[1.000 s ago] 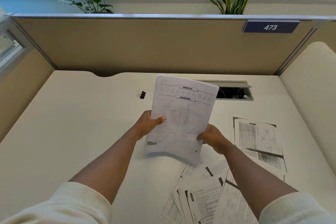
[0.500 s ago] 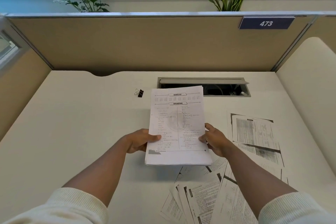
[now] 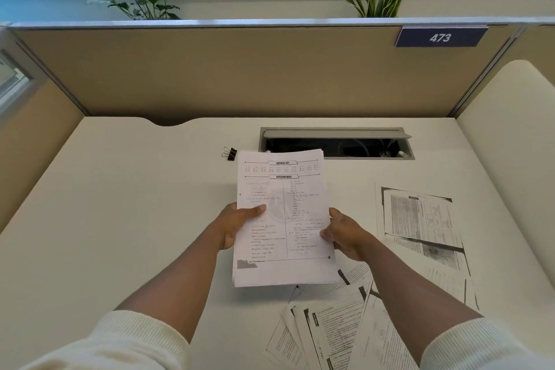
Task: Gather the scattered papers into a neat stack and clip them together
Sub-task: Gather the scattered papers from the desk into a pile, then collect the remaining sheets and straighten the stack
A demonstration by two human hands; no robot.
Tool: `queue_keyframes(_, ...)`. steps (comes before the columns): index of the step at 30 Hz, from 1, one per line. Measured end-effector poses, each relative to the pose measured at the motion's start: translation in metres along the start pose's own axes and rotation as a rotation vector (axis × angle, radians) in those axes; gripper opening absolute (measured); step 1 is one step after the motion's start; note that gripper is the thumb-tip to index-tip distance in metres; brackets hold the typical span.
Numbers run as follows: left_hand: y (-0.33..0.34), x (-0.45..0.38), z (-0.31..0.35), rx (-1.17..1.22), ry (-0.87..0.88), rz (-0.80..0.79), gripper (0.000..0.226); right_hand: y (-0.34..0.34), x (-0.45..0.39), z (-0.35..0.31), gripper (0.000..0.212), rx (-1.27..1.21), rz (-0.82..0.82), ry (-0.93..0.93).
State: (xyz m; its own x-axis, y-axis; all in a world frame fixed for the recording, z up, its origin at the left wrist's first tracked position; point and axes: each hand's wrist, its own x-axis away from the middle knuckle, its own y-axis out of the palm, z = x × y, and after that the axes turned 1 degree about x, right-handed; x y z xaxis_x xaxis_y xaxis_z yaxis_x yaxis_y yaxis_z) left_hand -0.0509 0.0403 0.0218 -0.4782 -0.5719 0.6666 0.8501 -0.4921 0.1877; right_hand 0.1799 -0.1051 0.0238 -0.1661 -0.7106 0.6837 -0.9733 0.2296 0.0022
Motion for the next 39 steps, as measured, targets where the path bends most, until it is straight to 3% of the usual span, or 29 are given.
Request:
queue_keyframes(10, 0.006, -0.001, -0.013, -0.070, 0.070, 0.076, 0.042, 0.001, -0.003, 0.006, 0.053, 0.027, -0.027, 0.056)
queue_keyframes(19, 0.015, 0.002, -0.033, -0.243, 0.088, 0.168, 0.032, -0.006, 0.019, 0.022, 0.036, -0.003, 0.051, 0.069)
queue_keyframes(25, 0.018, 0.010, -0.048, -0.227, 0.039, 0.105, 0.028, -0.011, 0.041, 0.039, 0.025, 0.017, 0.096, 0.082)
queue_keyframes(31, 0.023, 0.018, -0.060, -0.195, -0.018, 0.015, 0.033, -0.025, 0.056, 0.067, 0.022, -0.038, 0.384, 0.104)
queue_keyframes(34, 0.026, 0.019, -0.067, -0.190, -0.034, -0.023, 0.035, -0.040, 0.059, 0.086, 0.016, 0.111, 0.595, 0.152)
queue_keyframes(39, 0.035, 0.020, -0.077, -0.200, -0.059, -0.055, 0.033, -0.063, 0.071, 0.104, 0.054, 0.356, 0.809, 0.413)
